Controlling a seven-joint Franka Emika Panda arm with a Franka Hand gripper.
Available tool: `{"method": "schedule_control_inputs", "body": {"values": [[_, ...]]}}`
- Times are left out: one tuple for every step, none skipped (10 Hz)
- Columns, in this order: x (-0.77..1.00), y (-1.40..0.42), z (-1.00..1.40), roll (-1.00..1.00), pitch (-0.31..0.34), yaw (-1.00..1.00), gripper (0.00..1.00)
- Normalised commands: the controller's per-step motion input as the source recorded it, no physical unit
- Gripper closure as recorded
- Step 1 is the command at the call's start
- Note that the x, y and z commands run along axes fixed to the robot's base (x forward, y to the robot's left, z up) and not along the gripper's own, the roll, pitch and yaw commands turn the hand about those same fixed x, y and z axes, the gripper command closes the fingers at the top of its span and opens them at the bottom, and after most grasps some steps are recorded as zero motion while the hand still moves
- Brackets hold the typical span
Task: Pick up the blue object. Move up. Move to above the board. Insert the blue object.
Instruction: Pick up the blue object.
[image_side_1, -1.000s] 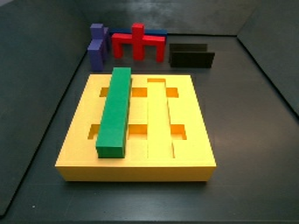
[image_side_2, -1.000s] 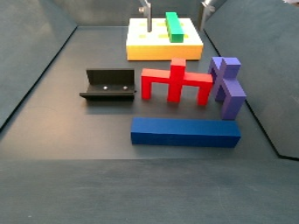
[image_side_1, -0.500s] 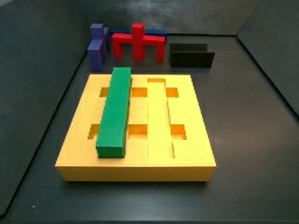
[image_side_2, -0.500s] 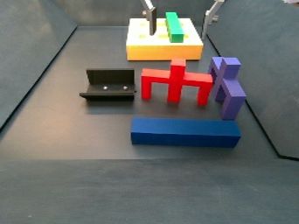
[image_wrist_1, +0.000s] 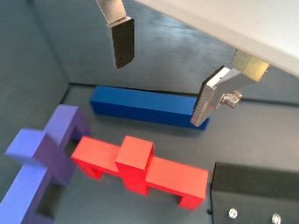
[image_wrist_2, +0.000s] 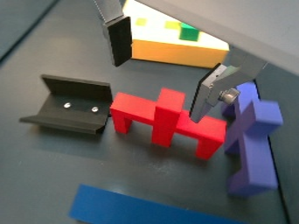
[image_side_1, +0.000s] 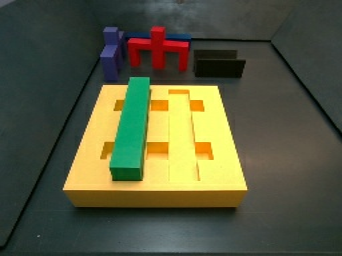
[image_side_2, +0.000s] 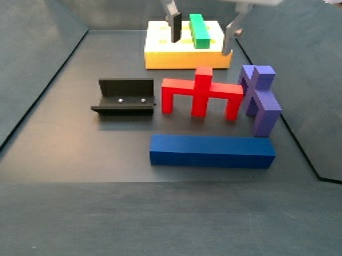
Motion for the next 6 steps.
{"method": "schedule_control_inputs", "body": {"values": [[0.16,0.09,-0.24,-0.06,0.049,-0.89,0.00],[0.17,0.09,-0.22,-0.05,0.041,-0.89,0.00],[0.17,0.12,-0.19,-0.06,0.026,-0.85,0.00],[0.19,0.09,-0.19,-0.06,0.023,-0.88,0.00],[0.20,0.09,-0.17,-0.07,0.019,-0.88,0.00],[0.20,0.10,-0.15,-0.08,0.007,-0.86,0.00]]}}
